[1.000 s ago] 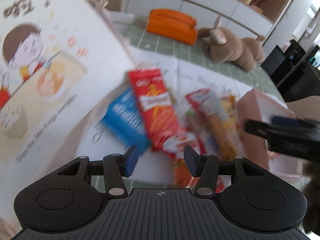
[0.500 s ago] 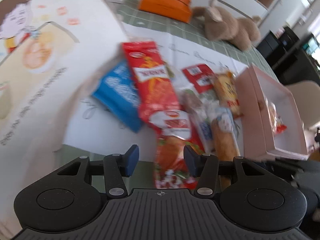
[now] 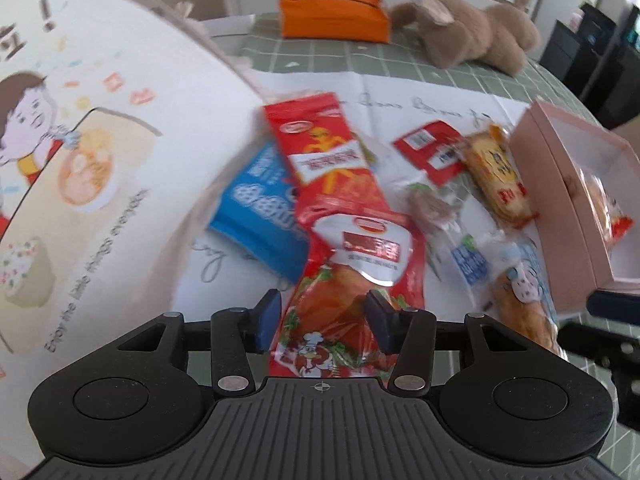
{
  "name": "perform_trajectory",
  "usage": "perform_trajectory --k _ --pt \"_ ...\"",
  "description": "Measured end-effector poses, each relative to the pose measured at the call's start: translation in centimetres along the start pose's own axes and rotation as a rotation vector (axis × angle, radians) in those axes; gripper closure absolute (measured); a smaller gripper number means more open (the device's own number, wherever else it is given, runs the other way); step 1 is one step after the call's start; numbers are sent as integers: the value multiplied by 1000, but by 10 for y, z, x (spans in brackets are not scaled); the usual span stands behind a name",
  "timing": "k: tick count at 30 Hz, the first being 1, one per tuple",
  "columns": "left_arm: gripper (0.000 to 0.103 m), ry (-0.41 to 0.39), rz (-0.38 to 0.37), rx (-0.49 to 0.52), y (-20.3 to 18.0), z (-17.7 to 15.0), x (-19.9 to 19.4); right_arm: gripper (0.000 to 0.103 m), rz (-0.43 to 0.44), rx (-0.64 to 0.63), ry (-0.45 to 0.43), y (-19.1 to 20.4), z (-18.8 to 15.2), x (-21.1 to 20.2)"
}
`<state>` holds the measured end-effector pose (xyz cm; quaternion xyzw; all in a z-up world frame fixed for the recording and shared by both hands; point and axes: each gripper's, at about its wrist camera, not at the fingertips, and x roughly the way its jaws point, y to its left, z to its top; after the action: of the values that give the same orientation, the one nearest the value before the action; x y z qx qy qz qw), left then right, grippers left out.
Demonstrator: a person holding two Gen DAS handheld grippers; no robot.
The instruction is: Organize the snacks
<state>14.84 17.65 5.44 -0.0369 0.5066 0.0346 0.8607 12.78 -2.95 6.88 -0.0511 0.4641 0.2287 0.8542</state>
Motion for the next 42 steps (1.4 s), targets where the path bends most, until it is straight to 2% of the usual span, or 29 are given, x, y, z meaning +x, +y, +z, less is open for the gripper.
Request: perform_trajectory --k 3,9,12,15,17,19,21,24,26,28,30,33,38,42 --pt "55 -17 -13 -33 11 1 -9 66 -19 -38 -23 15 26 7" --pt "55 -18 -96 -72 19 0 -25 63 -98 8 11 -8 110 61" --pt "55 -20 -111 -77 19 0 -29 63 -176 30 31 -19 141 100" --pt "55 -18 -115 -92 21 1 -29 64 -305 22 63 -22 157 138" --pt "55 -14 -121 -98 23 2 -28 67 -350 13 90 -25 161 156" --pt "55 -10 -128 -97 23 5 -25 78 -333 36 119 -29 158 165" --pt "55 -7 -135 -99 23 6 -22 84 -252 81 134 -28 151 164" --pt "55 6 -144 -98 21 8 -16 84 -131 106 165 -20 138 156" --pt "55 11 -149 -97 20 9 -13 84 -24 119 219 -18 131 150" --pt "55 11 -151 -102 20 10 -11 85 31 77 236 -15 132 135" --pt "55 10 -151 -123 22 11 -8 84 -8 29 165 -22 143 112" --pt "55 10 -165 -152 24 11 -6 83 -150 23 111 -40 160 99" --pt "57 15 -164 -144 24 9 -5 83 -211 104 188 -56 168 126" --pt "57 16 -155 -155 30 7 -4 84 -289 73 252 -50 162 156"
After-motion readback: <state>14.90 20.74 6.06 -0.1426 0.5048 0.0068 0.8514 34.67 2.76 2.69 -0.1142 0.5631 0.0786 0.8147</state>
